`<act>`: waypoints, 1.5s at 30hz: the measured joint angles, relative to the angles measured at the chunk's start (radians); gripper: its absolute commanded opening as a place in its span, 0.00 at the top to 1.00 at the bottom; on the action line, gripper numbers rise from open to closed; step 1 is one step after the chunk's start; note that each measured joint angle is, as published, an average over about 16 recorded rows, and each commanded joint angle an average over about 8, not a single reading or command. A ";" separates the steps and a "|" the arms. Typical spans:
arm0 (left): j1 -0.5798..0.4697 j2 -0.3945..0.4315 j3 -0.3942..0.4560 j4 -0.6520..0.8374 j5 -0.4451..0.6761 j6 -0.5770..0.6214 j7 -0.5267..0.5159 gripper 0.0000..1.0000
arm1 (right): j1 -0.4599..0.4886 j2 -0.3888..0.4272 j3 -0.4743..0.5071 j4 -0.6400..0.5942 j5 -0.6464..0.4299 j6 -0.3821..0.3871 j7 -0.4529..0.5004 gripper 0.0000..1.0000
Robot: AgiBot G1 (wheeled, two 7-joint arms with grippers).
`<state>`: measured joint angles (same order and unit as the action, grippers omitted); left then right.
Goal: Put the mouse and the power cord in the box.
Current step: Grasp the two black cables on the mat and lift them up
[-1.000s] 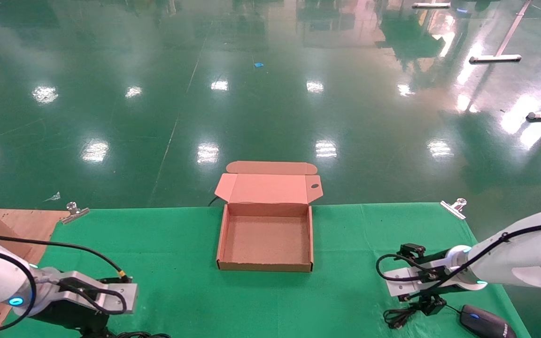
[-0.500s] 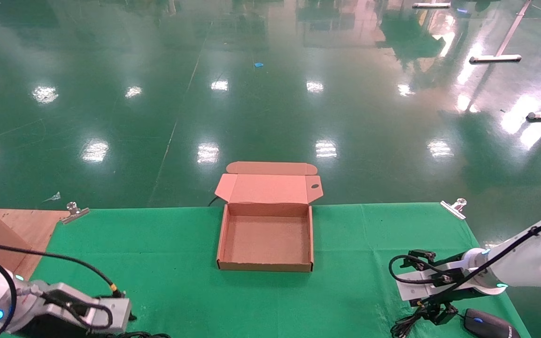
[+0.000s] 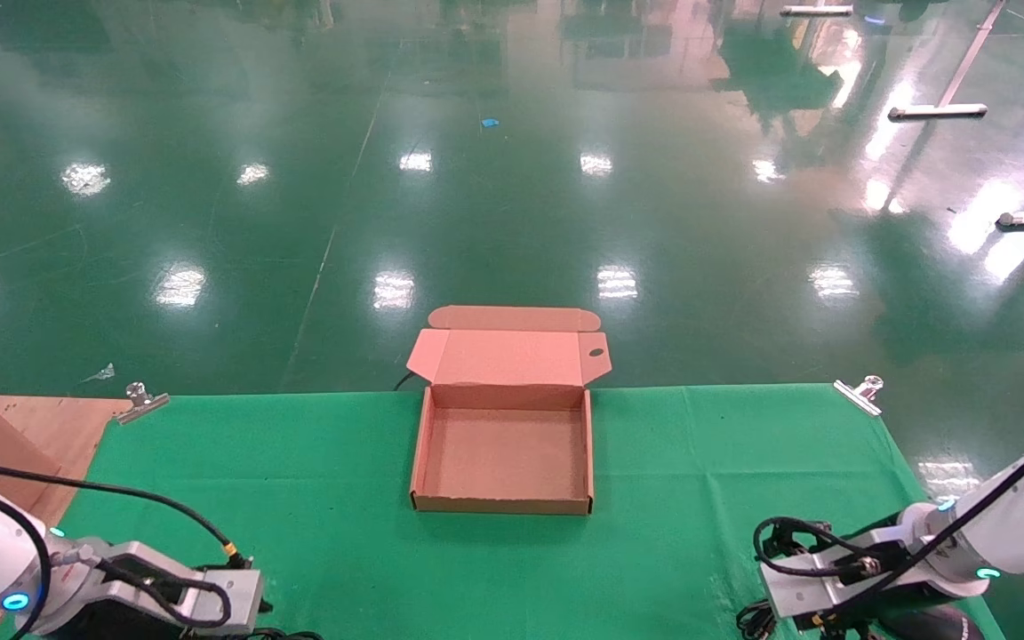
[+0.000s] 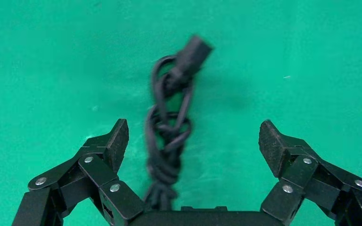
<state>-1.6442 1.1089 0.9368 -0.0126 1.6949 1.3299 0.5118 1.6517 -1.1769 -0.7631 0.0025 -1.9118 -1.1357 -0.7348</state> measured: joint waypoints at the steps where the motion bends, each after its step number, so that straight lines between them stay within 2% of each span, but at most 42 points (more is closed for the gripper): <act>1: 0.001 0.002 0.000 0.001 0.000 -0.012 0.000 0.00 | -0.001 0.000 0.000 -0.001 0.000 -0.001 -0.001 0.00; 10: 0.017 0.011 0.001 0.004 0.002 -0.100 0.001 0.00 | -0.022 -0.009 0.001 0.003 0.001 0.073 0.004 0.00; 21: 0.035 0.010 -0.005 0.010 -0.007 -0.131 0.004 0.00 | -0.047 -0.021 0.008 0.004 0.011 0.166 0.012 0.00; 22: 0.036 0.010 -0.006 0.011 -0.008 -0.133 0.005 0.04 | -0.049 -0.021 0.009 0.004 0.012 0.168 0.012 0.02; 29: 0.040 0.007 -0.010 0.011 -0.013 -0.141 0.008 0.92 | -0.054 -0.017 0.012 0.000 0.017 0.168 0.008 0.89; 30: 0.040 0.007 -0.010 0.011 -0.013 -0.142 0.008 1.00 | -0.055 -0.017 0.013 0.000 0.018 0.167 0.008 1.00; 45: 0.037 0.005 -0.008 0.012 -0.011 -0.142 0.010 1.00 | -0.051 -0.014 0.017 -0.001 0.024 0.149 0.003 1.00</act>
<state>-1.6071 1.1136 0.9288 -0.0003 1.6843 1.1880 0.5219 1.6006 -1.1913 -0.7458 0.0018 -1.8875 -0.9864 -0.7321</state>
